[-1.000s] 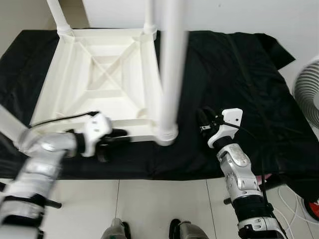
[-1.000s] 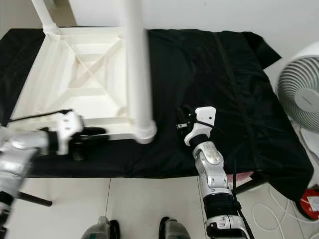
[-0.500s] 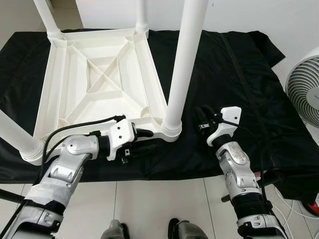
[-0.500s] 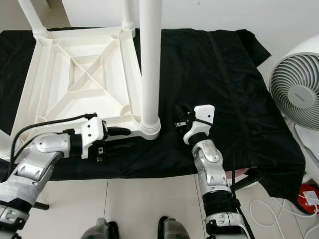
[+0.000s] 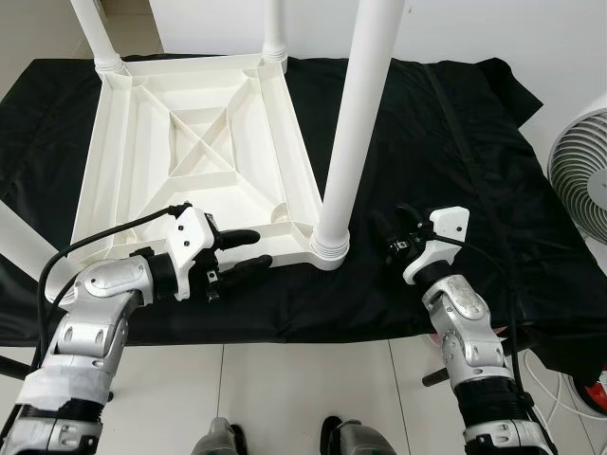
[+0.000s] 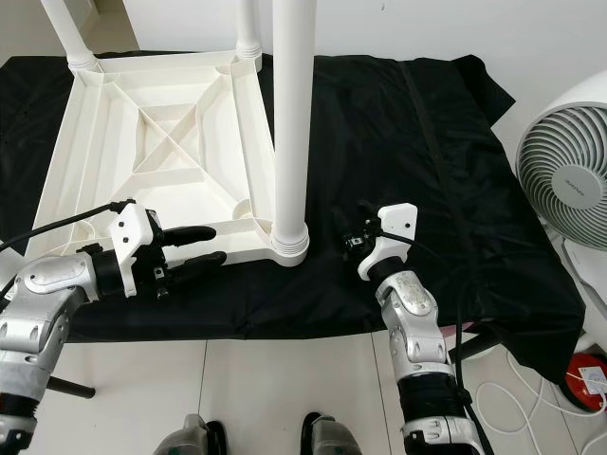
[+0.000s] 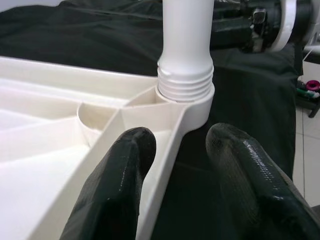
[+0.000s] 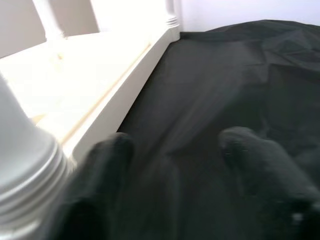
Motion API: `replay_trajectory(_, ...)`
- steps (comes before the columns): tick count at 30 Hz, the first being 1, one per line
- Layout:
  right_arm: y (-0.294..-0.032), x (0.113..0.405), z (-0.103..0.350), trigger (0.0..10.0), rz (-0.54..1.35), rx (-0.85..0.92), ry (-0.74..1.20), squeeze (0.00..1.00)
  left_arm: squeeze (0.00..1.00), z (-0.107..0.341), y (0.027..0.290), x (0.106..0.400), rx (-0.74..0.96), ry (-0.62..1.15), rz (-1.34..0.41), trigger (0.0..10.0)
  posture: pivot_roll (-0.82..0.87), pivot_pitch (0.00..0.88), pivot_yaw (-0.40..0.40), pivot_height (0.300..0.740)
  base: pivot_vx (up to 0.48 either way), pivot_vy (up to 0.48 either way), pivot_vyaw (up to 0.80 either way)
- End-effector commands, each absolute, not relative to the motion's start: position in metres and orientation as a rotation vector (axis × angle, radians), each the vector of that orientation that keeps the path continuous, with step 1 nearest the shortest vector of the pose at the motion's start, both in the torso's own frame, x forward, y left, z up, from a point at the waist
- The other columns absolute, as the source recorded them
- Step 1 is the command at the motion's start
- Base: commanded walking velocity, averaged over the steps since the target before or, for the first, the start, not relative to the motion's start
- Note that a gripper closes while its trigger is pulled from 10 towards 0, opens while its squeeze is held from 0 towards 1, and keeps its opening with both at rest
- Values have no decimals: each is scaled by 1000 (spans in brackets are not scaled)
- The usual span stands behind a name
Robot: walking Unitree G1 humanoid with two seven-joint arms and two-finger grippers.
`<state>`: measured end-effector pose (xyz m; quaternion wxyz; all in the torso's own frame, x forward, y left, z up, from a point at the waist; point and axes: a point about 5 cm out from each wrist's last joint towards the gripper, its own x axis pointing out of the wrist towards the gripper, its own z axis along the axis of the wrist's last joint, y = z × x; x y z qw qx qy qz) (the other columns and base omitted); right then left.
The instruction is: Building children table
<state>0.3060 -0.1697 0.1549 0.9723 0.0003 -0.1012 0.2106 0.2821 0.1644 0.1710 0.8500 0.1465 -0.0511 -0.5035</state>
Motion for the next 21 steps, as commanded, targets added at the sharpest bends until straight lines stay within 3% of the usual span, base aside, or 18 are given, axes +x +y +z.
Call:
replay_trajectory(1, -173, 301, 156, 10000, 463, -2, -191, 1000, 0, 173, 180, 292, 255, -143, -671, 10000, -34, 147, 9, 740, 0, 0, 0)
replay_trajectory(4, -177, 299, 159, 10000, 485, -14, -188, 1000, 0, 172, 182, 289, 241, -153, -654, 10000, -35, 146, 6, 740, 0, 0, 0)
replay_trajectory(5, -183, 297, 164, 10000, 509, -26, -182, 1000, 1000, 172, 183, 286, 195, -156, -654, 10000, -40, 143, -3, 740, 0, 0, 0)
replay_trajectory(9, -189, 298, 169, 10000, 537, -40, -173, 1000, 1000, 171, 184, 284, 181, -148, -654, 10000, -40, 143, -3, 740, 0, 0, 0)
replay_trajectory(10, -192, 298, 174, 10000, 579, -63, -162, 255, 1000, 171, 185, 285, 216, -143, -645, 10000, -40, 137, -8, 740, 0, 0, 0)
replay_trajectory(11, -194, 297, 178, 10000, 653, -78, -145, 0, 0, 171, 187, 286, 253, -127, -643, 10000, -40, 137, -8, 740, 0, 0, 0)
replay_trajectory(21, -182, 292, 186, 10000, 907, -119, -96, 0, 0, 157, 188, 289, 348, -25, -615, 10000, -47, 106, -11, 740, 0, 0, 0)
